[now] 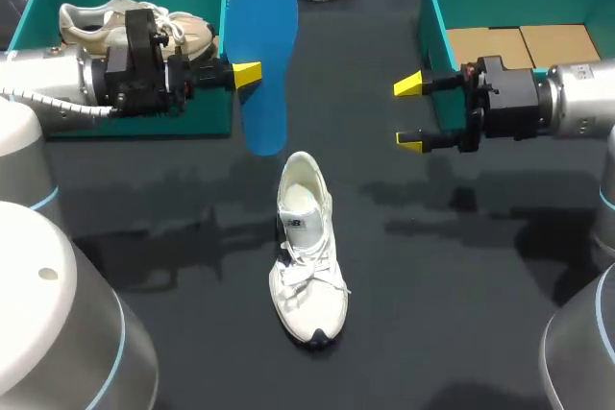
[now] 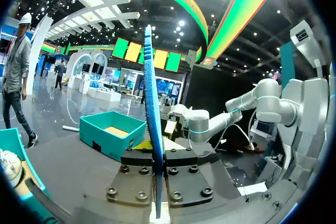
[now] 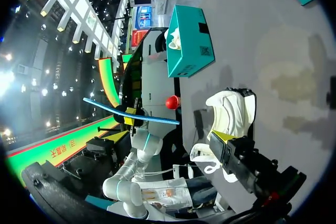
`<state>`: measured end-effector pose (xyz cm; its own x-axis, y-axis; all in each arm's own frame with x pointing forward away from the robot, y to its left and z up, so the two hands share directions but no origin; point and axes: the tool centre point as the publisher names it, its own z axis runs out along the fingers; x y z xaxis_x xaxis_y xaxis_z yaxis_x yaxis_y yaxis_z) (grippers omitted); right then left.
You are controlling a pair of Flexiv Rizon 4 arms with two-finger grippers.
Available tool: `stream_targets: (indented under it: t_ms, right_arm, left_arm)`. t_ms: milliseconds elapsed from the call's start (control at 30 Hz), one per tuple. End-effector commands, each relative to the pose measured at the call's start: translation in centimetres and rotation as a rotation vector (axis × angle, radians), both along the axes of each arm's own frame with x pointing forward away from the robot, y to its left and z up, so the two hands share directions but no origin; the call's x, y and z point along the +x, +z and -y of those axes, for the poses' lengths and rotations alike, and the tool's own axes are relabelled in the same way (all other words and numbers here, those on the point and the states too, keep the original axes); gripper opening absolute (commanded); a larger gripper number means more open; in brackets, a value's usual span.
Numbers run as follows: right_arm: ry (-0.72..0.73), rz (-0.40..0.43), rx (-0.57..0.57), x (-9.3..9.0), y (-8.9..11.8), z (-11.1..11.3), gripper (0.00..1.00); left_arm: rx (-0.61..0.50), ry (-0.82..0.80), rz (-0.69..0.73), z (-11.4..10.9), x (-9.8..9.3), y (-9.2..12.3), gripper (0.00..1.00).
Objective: Take the shoe out of the shoebox, open the shoe tongue, remove and reinsert the insole, then place the shoe into the shoebox
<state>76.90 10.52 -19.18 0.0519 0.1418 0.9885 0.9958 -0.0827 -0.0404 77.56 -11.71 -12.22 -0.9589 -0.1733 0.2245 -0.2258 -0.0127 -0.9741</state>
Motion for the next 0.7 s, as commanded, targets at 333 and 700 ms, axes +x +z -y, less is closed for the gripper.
stream_targets:
  t_ms: [333, 700]
  right_arm:
    - [0.0, -0.001, -0.002, 0.0, 0.0, -0.1, 1.0]
    - [0.0, -0.001, -0.002, 0.0, 0.0, -0.1, 1.0]
  left_arm:
    - [0.056, -0.078, 0.387, -0.5, 1.7, 1.4, 0.0]
    - [0.056, -0.078, 0.387, -0.5, 1.7, 1.4, 0.0]
